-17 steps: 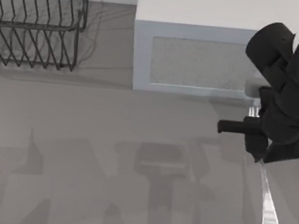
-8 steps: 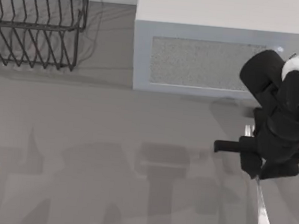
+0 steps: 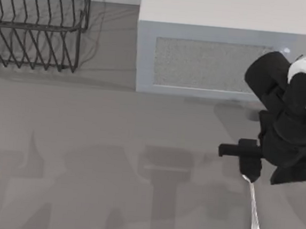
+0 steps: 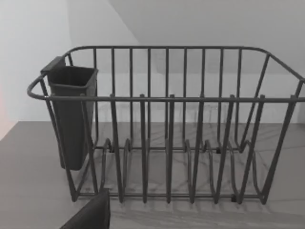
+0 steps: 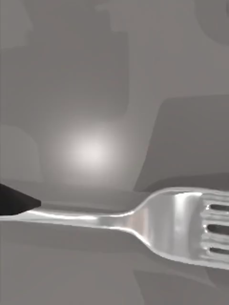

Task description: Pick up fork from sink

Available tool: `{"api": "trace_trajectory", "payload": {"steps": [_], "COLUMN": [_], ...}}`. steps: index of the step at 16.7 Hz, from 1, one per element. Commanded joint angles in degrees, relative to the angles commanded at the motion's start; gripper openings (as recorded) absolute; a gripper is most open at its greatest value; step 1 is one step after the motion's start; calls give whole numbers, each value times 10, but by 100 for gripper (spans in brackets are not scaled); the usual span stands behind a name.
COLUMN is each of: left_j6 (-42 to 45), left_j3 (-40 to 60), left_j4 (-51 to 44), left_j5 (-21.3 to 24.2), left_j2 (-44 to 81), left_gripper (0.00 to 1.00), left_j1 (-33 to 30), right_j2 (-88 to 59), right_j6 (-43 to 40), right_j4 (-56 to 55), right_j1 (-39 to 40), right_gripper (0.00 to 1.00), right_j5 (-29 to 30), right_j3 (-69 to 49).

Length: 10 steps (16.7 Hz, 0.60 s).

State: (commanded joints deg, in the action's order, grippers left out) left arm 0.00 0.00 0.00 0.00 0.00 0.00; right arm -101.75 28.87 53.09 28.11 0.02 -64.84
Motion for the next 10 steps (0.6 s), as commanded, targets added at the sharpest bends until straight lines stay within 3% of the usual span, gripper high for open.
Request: {"api": "trace_trajectory", "payload": {"steps": [4, 10], "left_j6": [0, 0], "left_j3": [0, 0], "left_j4": [0, 0], "left_j5": [0, 0], "left_j2": [0, 0], "left_gripper": [100, 100], "left_j1": [0, 0], "right_j2": [0, 0], "right_j6": [0, 0], "right_j4": [0, 0], "right_j1": [0, 0], "right_gripper": [98, 100], "right_j5": [0, 0], "right_j3": [0, 0]}}
